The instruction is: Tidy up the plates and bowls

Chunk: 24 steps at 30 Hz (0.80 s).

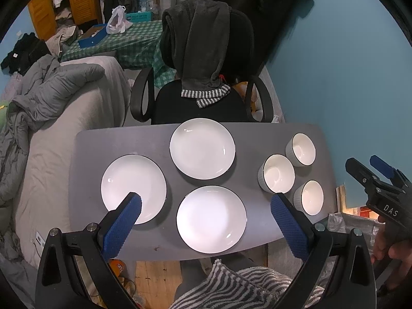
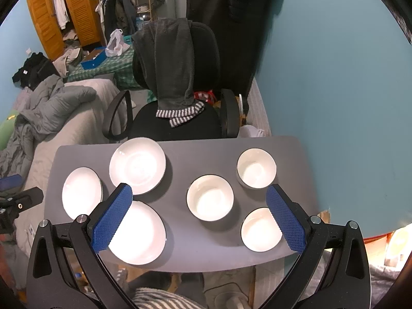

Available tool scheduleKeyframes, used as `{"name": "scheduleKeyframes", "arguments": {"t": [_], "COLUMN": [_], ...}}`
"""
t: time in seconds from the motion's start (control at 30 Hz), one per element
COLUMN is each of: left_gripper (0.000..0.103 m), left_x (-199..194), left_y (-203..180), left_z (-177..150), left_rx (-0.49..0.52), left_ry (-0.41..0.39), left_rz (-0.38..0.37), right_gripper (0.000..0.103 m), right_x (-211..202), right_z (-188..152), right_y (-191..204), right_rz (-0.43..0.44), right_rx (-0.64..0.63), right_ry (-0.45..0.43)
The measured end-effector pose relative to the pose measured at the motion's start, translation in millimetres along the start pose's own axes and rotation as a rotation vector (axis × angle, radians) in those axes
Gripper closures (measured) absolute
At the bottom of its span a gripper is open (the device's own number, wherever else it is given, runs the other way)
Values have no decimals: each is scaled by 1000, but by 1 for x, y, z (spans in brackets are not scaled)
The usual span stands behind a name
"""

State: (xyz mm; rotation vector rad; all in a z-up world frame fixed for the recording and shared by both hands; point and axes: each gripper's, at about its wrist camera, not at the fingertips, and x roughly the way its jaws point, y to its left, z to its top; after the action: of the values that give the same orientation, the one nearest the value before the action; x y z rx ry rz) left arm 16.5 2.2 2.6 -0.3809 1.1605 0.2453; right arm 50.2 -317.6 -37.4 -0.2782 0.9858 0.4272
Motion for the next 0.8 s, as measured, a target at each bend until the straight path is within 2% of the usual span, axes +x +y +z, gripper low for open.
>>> {"name": "scheduleKeyframes", "arguments": {"t": [0.8], "left_gripper": [1], "left_x": [0], "left_y": [-5], "left_z": [2], "left_rx": [-3], "left_ry": [-5], "left_rz": [-3], "right_gripper": [1], "right_x": [-1], "right_z": [2], "right_y": [1], "right_rz": [12], "right_rx": [-8], "right_ry": [-3]}}
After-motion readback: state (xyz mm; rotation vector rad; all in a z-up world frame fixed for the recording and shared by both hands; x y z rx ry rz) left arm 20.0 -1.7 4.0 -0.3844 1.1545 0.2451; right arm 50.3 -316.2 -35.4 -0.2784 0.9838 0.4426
